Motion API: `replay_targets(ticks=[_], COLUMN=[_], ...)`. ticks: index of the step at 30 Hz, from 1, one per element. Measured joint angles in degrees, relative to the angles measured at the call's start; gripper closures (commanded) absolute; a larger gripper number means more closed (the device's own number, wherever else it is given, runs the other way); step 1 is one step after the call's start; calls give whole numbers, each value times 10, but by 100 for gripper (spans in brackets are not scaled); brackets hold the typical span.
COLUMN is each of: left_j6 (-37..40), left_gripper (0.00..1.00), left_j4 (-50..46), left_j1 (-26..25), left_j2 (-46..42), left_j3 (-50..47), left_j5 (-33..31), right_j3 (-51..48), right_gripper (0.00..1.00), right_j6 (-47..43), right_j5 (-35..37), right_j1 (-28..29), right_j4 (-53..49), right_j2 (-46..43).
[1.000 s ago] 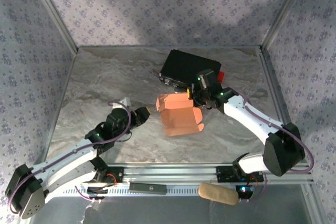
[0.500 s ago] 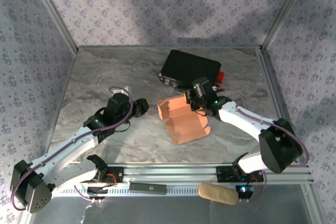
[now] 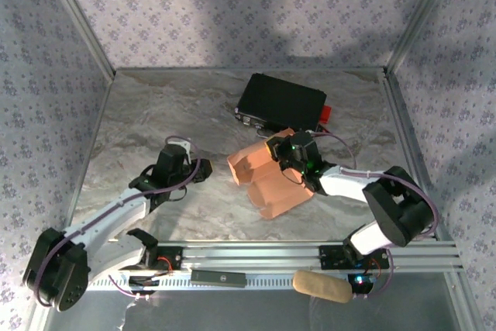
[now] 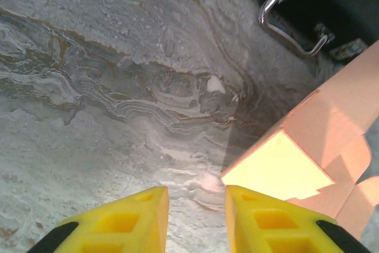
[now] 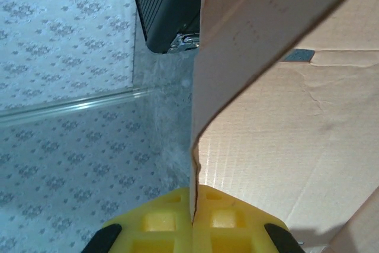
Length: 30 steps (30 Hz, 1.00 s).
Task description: Fold the paper box
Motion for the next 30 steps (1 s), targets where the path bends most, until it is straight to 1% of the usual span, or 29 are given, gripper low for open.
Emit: replay_targets(ticks=[6, 8, 11, 14, 22, 25, 30], left_j6=[23, 31, 50, 75, 136, 148, 169], left_gripper=[74, 75, 78, 79, 79, 79, 77], left_j4=[89, 122, 167, 204, 274, 299, 332], left_j1=[0, 0, 0, -6, -59, -74, -115], left_j2=[70, 88, 116, 145, 192, 193, 193], left_j3=[-16, -23, -29, -29, -30, -40, -43], left_j5=[24, 31, 40, 49, 56, 42, 24], right_j3=[-9, -9, -9, -9, -9, -9, -9], right_gripper=[100, 100, 100, 100, 100, 100, 100], right_j6=[-21, -25, -30, -33, -33, -33, -33], right_j5=[-43, -53, -61, -67, -74, -76, -80], right_j1=[-16, -17, -19, -19, -21, -25, -25], right_j4=[43, 47, 47, 47, 51, 52, 55], right_j2=[1, 1, 1, 1, 8, 9, 9])
